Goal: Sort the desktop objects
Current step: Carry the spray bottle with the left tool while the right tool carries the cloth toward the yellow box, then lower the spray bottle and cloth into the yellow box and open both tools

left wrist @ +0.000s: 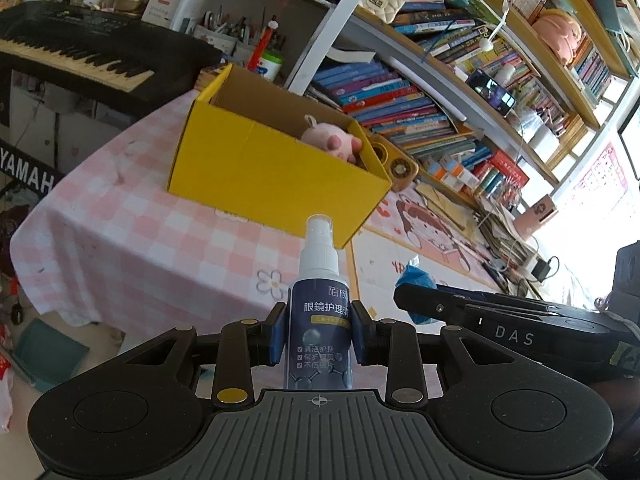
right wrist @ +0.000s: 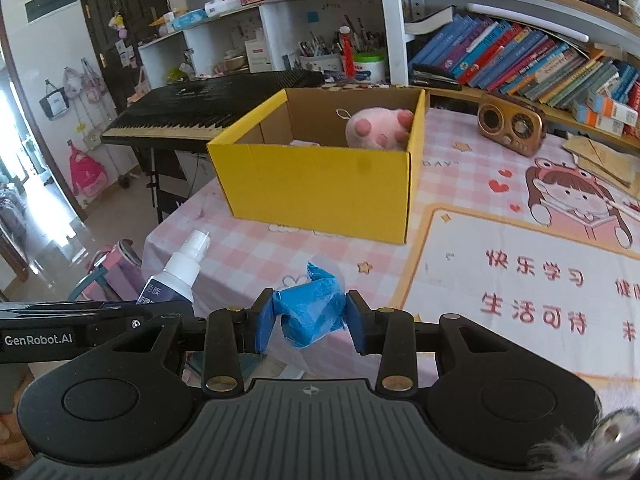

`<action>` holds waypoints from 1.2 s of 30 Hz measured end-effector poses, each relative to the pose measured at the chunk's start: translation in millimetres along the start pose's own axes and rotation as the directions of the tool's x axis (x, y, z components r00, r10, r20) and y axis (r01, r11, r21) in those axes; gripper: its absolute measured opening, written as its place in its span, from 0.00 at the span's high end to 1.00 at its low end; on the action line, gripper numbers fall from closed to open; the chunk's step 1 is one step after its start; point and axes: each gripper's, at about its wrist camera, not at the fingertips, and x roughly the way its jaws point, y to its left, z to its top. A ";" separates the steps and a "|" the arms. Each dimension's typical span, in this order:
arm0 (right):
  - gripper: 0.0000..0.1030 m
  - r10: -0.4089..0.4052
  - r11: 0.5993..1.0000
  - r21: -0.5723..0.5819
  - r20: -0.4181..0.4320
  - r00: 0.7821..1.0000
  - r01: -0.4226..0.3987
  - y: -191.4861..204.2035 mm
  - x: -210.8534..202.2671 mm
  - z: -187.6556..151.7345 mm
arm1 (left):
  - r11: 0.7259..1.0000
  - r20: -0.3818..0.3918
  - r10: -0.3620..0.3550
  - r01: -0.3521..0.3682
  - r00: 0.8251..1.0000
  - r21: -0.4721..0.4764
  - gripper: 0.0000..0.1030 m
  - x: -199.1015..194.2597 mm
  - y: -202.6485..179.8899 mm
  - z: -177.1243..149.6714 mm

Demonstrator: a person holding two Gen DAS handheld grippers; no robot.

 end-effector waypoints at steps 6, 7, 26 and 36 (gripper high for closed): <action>0.66 0.032 0.999 -0.008 0.039 0.999 -0.031 -7.6 14.1 29.1 | 1.000 0.039 0.018 -0.017 0.999 -0.004 0.70 11.0 -0.9 24.9; 0.66 0.037 0.999 -0.010 0.048 0.998 -0.036 -9.0 16.7 35.7 | 1.000 0.046 0.022 -0.022 0.999 0.000 0.70 13.9 -1.0 30.8; 0.66 0.127 0.992 -0.035 0.162 0.979 -0.123 -36.9 97.4 165.0 | 0.979 0.171 0.153 -0.173 0.973 0.109 0.70 87.2 0.8 143.2; 0.66 0.124 0.990 -0.085 0.111 0.986 -0.115 -34.3 165.5 204.7 | 0.953 0.097 0.250 -0.262 0.963 0.150 0.70 145.3 8.4 164.1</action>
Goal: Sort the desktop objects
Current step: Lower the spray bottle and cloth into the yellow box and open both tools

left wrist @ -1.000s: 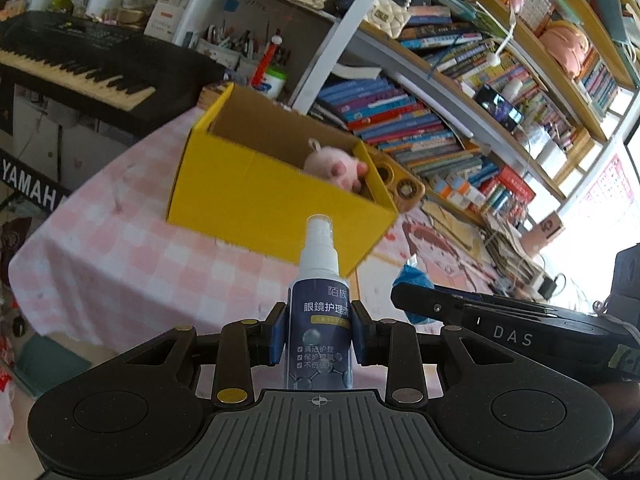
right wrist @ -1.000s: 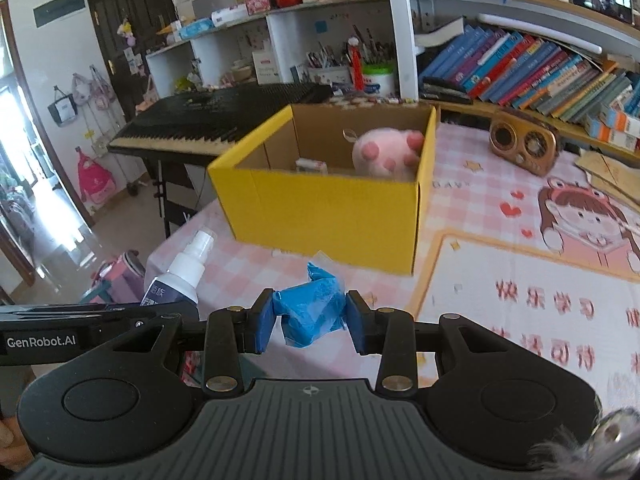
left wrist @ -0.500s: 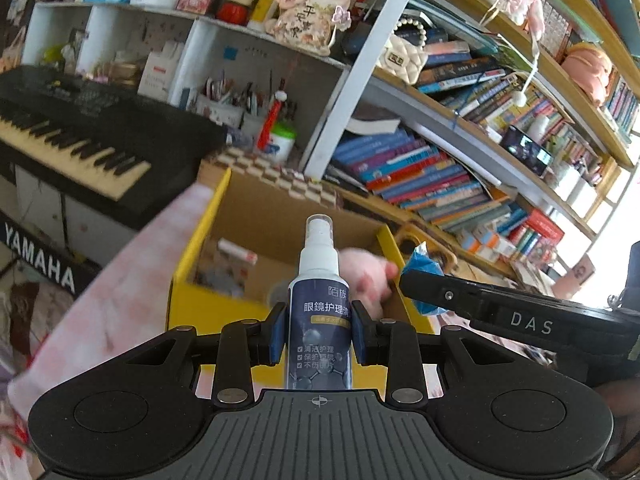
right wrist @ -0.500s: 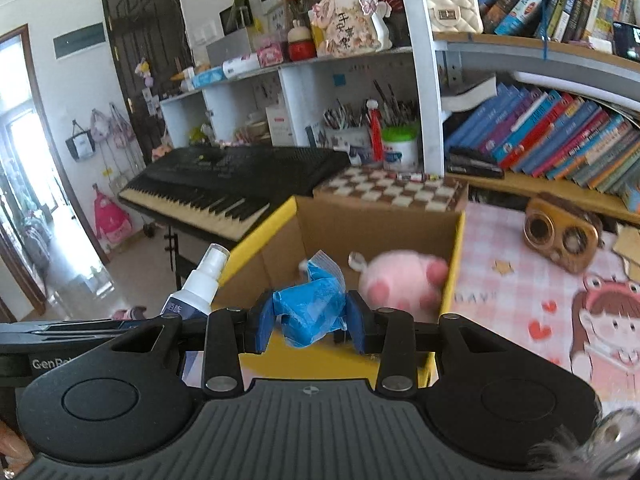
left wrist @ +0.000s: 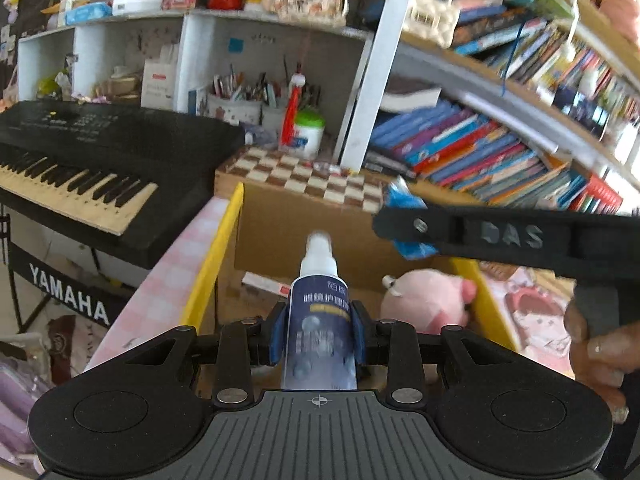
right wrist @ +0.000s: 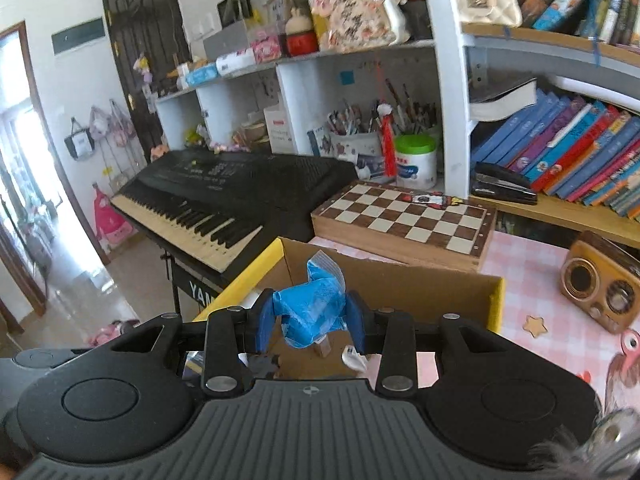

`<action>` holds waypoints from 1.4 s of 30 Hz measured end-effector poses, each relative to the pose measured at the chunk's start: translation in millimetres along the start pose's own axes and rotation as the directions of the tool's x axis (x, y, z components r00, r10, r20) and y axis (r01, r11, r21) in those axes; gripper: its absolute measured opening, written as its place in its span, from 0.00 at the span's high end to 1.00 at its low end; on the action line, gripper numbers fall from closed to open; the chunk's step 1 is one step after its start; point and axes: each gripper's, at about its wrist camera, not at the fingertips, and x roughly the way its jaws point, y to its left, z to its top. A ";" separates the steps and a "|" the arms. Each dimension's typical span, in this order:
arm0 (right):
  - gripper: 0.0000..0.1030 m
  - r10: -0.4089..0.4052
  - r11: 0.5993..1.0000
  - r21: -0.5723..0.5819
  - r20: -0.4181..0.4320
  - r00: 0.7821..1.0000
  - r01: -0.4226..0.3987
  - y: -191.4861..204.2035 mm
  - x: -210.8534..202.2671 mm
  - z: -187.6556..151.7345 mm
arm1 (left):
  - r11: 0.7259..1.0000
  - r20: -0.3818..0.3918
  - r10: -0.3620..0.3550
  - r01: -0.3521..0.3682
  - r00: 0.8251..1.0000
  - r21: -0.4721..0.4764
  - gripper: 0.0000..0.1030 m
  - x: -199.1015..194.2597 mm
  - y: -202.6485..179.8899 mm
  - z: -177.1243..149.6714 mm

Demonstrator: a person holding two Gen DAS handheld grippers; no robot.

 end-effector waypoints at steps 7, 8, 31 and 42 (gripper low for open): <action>0.66 -0.002 0.997 -0.083 -0.094 0.996 -0.006 3.5 48.0 2.0 | 0.995 -0.102 0.056 -0.048 0.993 0.082 0.70 37.2 -11.4 -2.8; 0.66 -0.001 0.996 -0.093 -0.110 0.994 -0.009 4.0 53.6 1.7 | 0.994 -0.116 0.064 -0.054 0.991 0.094 0.70 41.4 -12.6 -4.8; 0.53 -0.012 0.984 -0.176 -0.252 0.968 -0.033 11.7 86.1 -12.6 | 0.969 -0.054 0.138 -0.124 0.989 0.212 0.26 22.4 -32.0 -20.1; 0.45 -0.059 0.990 -0.131 -0.024 0.998 0.055 12.3 0.0 -7.9 | 0.969 0.078 0.142 -0.155 0.987 0.194 0.18 -22.5 -34.3 -20.6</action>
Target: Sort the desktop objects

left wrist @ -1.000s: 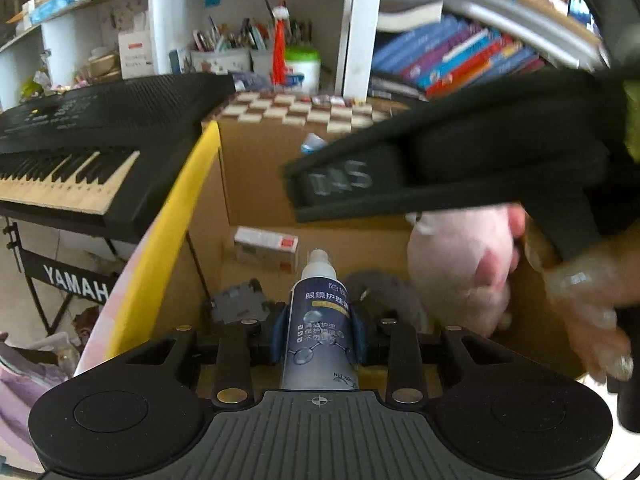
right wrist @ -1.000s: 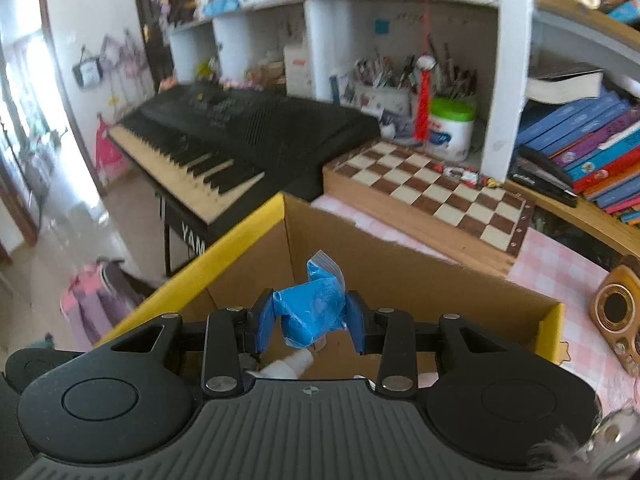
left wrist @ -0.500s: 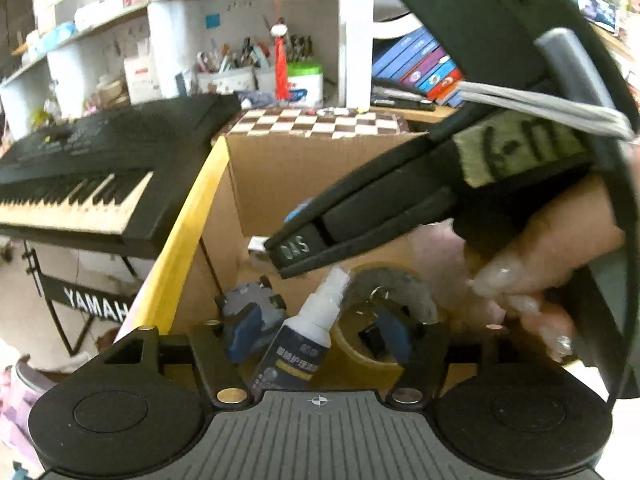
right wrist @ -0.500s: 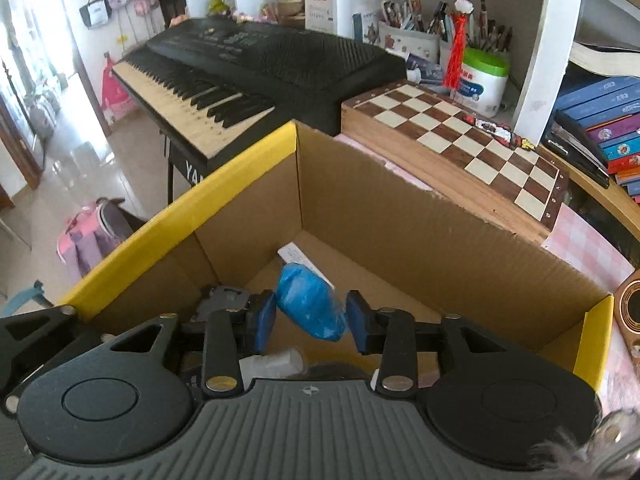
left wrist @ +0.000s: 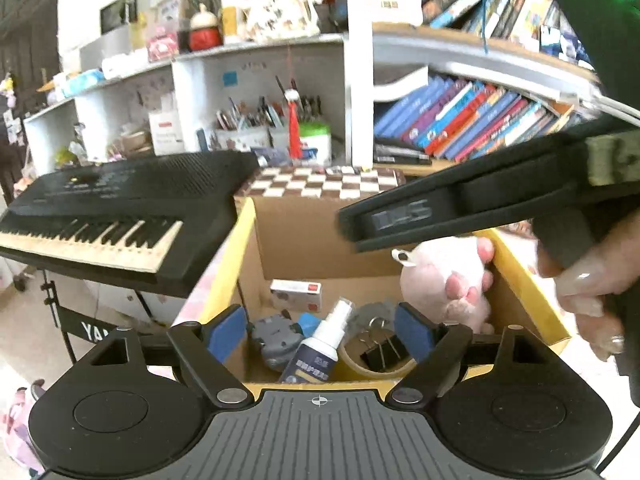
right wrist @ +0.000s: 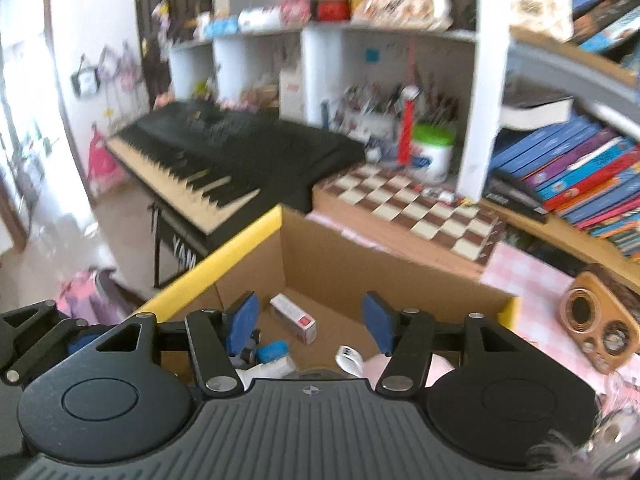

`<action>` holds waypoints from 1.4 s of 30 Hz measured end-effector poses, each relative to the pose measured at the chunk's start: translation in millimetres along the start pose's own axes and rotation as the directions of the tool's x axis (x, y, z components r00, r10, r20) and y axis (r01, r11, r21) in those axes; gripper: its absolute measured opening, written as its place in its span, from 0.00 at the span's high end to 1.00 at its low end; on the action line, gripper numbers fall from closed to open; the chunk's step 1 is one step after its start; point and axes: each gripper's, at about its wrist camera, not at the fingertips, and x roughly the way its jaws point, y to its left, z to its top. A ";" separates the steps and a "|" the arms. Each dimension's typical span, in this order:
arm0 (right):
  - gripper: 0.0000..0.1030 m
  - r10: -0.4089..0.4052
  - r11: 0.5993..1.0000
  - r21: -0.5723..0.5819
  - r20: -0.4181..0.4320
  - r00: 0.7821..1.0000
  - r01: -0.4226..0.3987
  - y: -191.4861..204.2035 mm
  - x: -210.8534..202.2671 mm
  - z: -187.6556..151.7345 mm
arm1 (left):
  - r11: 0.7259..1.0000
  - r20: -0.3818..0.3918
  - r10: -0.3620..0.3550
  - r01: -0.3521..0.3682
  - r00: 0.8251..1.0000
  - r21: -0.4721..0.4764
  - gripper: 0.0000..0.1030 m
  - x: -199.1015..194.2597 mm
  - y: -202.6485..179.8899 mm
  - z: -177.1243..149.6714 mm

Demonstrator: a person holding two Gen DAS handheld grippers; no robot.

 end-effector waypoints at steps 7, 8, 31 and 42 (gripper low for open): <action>0.42 -0.100 0.990 0.108 0.094 0.991 0.090 -9.2 -59.0 -13.5 | 1.000 0.081 0.000 0.002 0.997 -0.031 0.18 -38.2 5.5 -5.3; 0.42 -0.116 0.987 0.122 0.102 0.988 0.103 -10.0 -66.1 -16.8 | 0.999 0.091 -0.001 0.004 0.996 -0.033 0.17 -44.6 5.4 -6.2; 0.34 -0.364 0.905 0.261 0.065 0.929 0.336 28.7 -197.7 -142.4 | 0.999 0.148 -0.048 0.051 0.988 -0.013 0.07 -144.2 -7.4 -74.5; 0.28 -0.414 0.875 0.286 0.024 0.910 0.391 61.6 -223.8 -190.7 | 1.000 0.133 -0.023 0.022 0.991 0.007 0.05 -166.5 -17.1 -114.3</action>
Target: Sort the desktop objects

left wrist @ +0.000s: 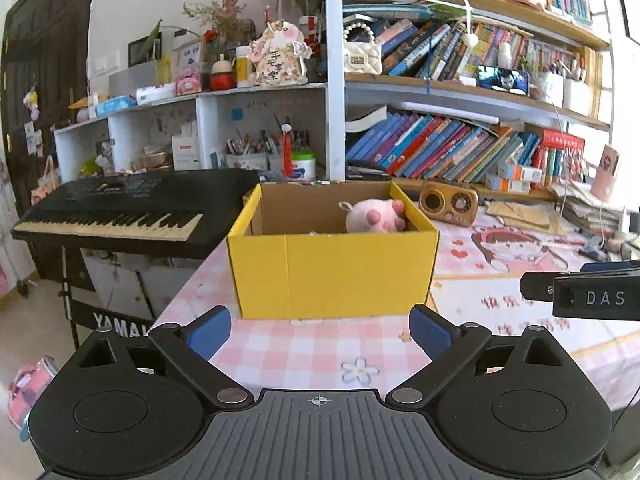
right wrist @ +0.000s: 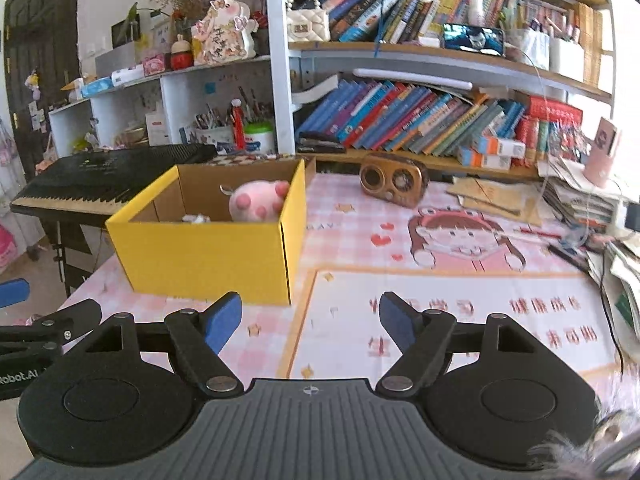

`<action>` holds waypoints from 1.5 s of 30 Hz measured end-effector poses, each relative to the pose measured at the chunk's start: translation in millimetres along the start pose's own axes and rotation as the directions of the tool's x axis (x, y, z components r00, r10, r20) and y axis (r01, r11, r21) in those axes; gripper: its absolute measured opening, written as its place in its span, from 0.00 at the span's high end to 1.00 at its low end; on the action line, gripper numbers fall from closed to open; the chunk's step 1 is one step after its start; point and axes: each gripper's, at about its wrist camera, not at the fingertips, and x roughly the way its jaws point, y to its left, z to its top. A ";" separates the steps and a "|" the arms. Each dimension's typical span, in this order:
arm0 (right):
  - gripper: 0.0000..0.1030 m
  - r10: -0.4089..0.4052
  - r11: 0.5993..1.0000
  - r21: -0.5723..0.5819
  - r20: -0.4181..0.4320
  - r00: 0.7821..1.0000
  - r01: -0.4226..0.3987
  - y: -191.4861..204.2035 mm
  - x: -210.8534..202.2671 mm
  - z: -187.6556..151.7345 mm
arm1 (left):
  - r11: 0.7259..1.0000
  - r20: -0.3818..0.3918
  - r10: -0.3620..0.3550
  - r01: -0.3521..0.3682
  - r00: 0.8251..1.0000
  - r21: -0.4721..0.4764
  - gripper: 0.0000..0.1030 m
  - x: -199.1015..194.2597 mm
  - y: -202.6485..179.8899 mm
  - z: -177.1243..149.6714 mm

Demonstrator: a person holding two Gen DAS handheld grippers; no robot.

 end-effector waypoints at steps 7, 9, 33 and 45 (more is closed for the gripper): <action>0.23 -0.031 0.999 -0.016 -0.021 0.999 0.030 1.7 -17.8 -30.4 | 1.000 0.011 -0.001 0.001 1.000 0.017 0.05 -12.1 -6.5 -9.2; 0.22 -0.037 0.999 -0.008 -0.033 0.999 0.036 1.1 -20.2 -35.4 | 0.999 0.004 -0.013 0.013 1.000 0.029 0.05 -13.3 -9.7 -11.3; 0.13 -0.069 0.997 0.010 -0.117 0.991 0.070 -6.0 -22.1 -54.2 | 0.997 -0.091 -0.061 0.065 0.994 0.038 0.01 -7.4 -21.1 -26.0; 0.03 -0.090 0.996 0.003 -0.148 0.985 0.091 -8.8 -17.0 -54.6 | 0.996 -0.130 -0.062 0.070 0.990 0.057 0.01 0.4 -27.5 -25.6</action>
